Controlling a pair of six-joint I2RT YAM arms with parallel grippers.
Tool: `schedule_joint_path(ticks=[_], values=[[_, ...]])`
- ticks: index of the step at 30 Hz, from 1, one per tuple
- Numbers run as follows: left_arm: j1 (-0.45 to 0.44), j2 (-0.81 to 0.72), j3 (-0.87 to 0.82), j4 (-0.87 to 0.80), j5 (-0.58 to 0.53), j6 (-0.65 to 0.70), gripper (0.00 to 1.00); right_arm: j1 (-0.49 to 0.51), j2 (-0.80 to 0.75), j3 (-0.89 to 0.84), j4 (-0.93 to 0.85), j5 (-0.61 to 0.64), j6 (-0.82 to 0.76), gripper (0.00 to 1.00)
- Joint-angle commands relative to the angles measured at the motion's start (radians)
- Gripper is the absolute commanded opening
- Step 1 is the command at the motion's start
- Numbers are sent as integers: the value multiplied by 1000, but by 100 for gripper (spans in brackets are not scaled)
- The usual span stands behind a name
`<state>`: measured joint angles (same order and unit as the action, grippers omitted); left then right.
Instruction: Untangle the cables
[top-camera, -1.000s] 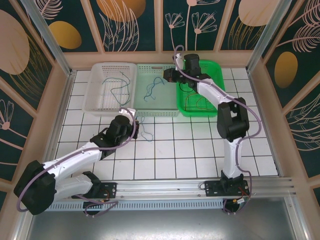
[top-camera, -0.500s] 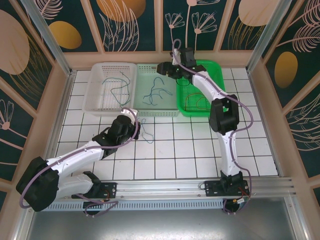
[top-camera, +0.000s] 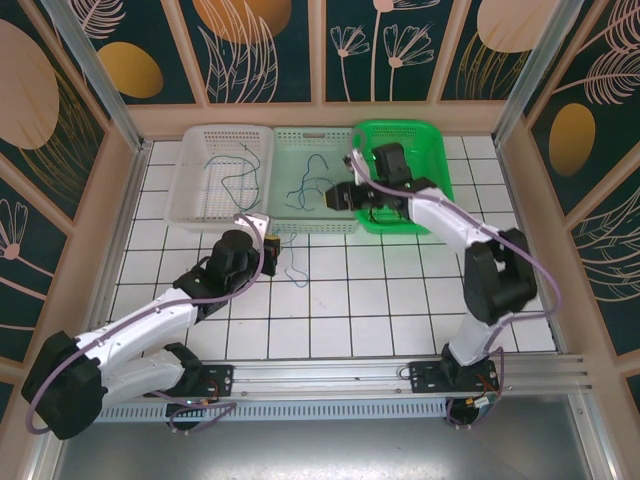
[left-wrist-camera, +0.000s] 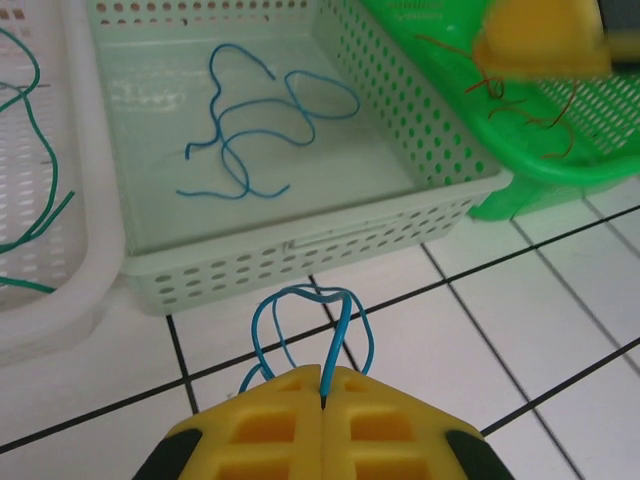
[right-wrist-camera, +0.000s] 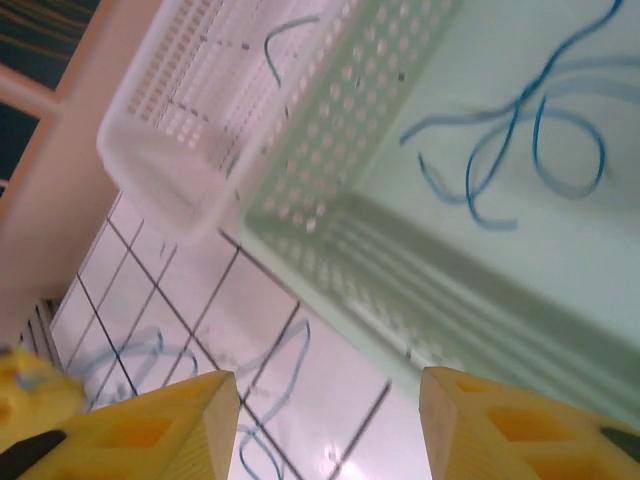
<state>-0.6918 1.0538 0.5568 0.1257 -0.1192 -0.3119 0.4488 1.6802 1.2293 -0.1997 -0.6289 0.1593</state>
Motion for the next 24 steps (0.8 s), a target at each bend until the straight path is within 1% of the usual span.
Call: schedule_joint_path(ticks=[1,3,6,9,13,20,24], values=[[2,-25,31,64,45,-34,0,41,-75,-152,114,-12,-50,53],[2,-31,35,83,62,-45,0,72,-107,-236,168,-11,-22,56],[2,-40,41,109,79,-62,0,126,-143,-347,298,18,36,60],[2,-49,43,127,93,-74,0,175,-141,-405,410,29,112,68],[2,-55,36,163,131,-88,0,241,-92,-413,473,101,142,70],[2,-84,-23,287,192,-141,0,275,1,-404,644,165,230,74],[2,-120,-57,354,214,-165,0,293,63,-367,643,226,237,72]])
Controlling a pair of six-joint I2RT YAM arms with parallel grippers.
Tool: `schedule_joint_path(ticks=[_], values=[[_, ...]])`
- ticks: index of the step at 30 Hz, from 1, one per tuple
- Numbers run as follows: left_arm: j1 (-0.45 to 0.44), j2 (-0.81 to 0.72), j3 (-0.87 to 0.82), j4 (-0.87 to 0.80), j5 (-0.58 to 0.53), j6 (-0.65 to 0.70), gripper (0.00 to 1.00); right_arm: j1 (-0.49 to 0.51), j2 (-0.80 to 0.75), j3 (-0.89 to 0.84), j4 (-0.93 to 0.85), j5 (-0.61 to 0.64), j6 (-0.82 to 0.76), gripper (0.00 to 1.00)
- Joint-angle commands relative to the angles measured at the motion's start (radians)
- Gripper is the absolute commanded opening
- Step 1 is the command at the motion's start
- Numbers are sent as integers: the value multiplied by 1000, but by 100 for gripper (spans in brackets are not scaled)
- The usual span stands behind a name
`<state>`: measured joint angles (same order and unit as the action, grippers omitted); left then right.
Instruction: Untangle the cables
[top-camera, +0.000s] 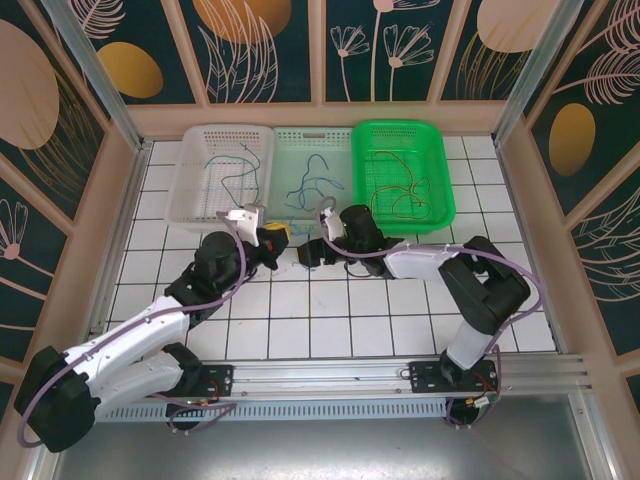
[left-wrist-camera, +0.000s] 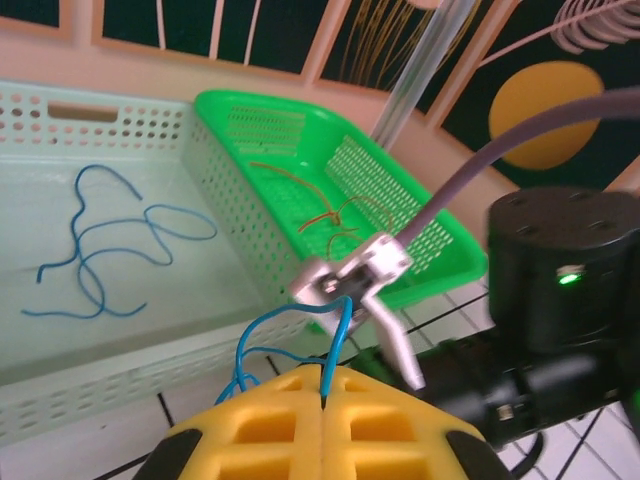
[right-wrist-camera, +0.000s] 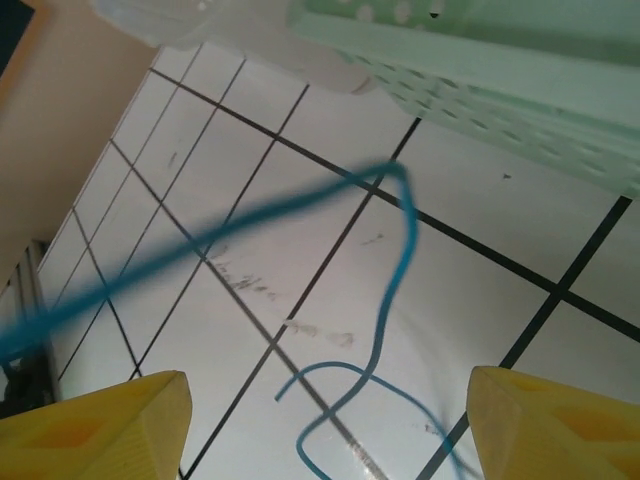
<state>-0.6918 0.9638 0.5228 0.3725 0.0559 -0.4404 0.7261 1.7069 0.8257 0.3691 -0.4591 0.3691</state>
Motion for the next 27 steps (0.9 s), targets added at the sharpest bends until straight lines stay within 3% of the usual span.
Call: schedule_joint_path(ticks=[1,4,7,9,20,27], values=[[2,-40,-32,119,42,-40,0,16,47,41,69,77,27,69],[2,-75,-53,143,49,-43,0,15,70,67,26,128,5,52],[2,-110,-65,137,42,-40,0,15,65,94,-62,188,-22,18],[2,-137,-70,120,29,-33,0,11,42,95,-115,239,-45,3],[3,-239,-64,-30,-21,29,0,-29,-227,30,-375,573,-144,0],[3,-198,-36,-204,-146,28,10,-92,-435,9,-479,756,-214,0]])
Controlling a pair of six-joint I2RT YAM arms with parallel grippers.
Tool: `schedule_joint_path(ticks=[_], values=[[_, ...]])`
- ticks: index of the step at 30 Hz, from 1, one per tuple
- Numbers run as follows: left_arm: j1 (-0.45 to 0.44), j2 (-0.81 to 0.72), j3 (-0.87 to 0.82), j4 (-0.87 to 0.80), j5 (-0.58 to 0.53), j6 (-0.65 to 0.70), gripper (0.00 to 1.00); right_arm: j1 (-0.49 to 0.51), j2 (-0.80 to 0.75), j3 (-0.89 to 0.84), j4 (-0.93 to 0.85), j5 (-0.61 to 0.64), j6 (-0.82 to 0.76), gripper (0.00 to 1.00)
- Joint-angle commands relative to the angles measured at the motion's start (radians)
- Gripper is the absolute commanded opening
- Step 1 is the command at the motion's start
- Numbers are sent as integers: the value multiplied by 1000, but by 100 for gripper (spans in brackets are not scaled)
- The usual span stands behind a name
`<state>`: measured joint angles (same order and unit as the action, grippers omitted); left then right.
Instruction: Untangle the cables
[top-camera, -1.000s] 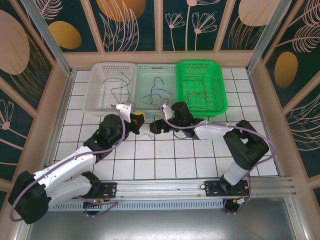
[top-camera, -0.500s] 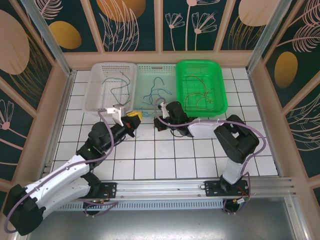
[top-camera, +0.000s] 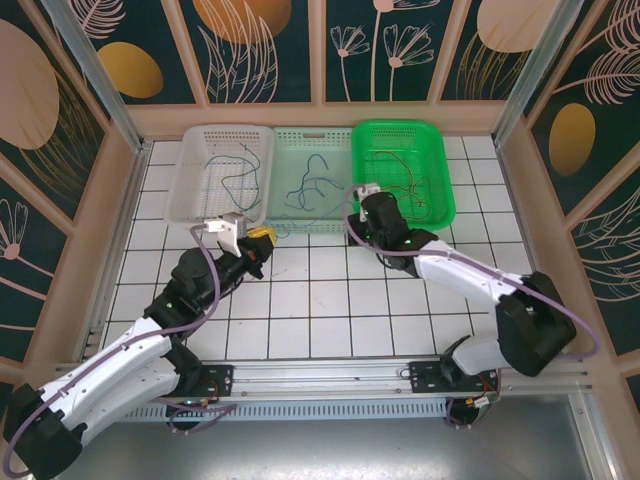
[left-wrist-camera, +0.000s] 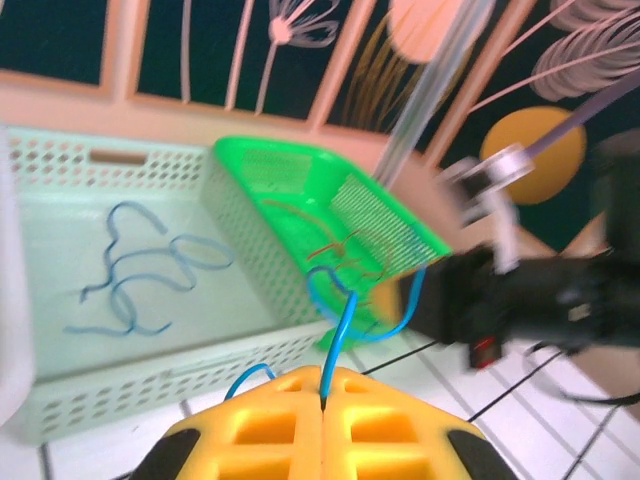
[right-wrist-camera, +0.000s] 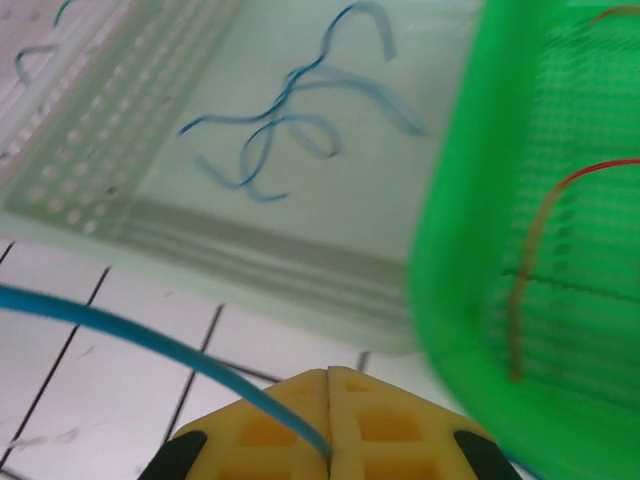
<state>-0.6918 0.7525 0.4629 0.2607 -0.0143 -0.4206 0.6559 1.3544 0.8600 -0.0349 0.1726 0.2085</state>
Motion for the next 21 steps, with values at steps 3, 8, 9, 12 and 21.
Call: schedule_joint_path(ticks=[3,8,9,12,21], values=[[2,13,-2,-46,-113,-29,21,-28,-165,-51,-76,142,-90,0],[2,50,-1,-57,-144,-33,23,-58,-254,-62,-150,180,-104,0],[3,68,11,-81,-145,-25,23,-64,-270,-59,-163,175,-111,0],[2,114,36,-107,-128,-16,24,-69,-295,-26,-206,133,-123,0],[2,288,98,19,34,-16,38,-68,-329,97,-261,-19,-101,0]])
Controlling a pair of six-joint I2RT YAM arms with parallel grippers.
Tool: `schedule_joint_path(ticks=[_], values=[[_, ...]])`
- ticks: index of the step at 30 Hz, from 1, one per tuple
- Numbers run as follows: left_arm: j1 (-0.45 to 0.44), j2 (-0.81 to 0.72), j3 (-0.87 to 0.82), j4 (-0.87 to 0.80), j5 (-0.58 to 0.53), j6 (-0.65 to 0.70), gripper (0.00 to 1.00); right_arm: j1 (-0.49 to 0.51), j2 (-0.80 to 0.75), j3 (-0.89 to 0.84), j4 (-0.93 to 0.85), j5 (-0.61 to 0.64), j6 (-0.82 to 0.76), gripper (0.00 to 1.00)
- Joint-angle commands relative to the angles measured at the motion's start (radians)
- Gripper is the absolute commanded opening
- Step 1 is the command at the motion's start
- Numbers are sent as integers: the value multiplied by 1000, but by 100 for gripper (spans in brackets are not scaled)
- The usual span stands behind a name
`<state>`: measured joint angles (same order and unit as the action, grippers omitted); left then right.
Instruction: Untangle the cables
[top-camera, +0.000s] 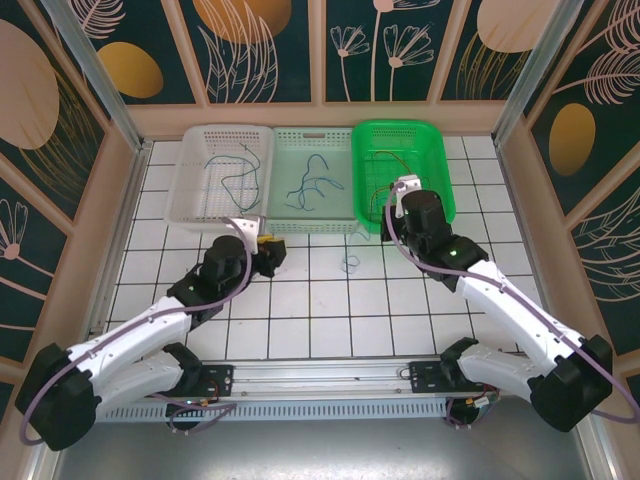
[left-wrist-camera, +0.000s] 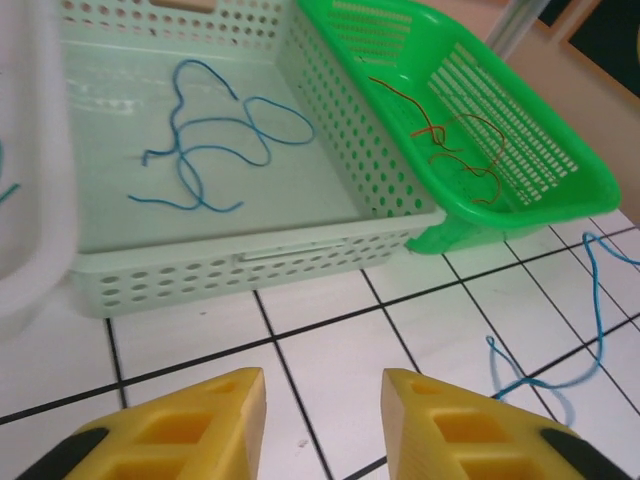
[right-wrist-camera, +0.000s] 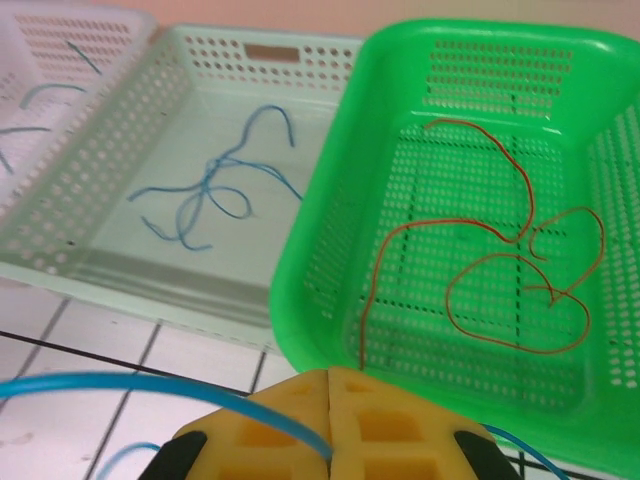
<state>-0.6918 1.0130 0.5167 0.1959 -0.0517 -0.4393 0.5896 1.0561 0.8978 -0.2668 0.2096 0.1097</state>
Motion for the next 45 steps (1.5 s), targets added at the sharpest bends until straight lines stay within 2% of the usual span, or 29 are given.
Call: schedule_joint_path(ticks=[1,9,17,29,37,45], values=[[3,42,45,120,95,-2,42,-2,-29,72,-33,-70,-2,0],[3,149,43,326,211,-73,47,3,-23,134,5,-175,38,0],[-3,291,66,531,349,-199,49,6,-8,156,25,-187,53,0],[-31,424,83,702,431,-311,48,17,-9,178,81,-221,73,0],[-46,498,137,731,467,-325,48,21,-5,178,94,-223,76,0],[-49,576,165,797,499,-364,42,24,-13,185,98,-233,81,0]])
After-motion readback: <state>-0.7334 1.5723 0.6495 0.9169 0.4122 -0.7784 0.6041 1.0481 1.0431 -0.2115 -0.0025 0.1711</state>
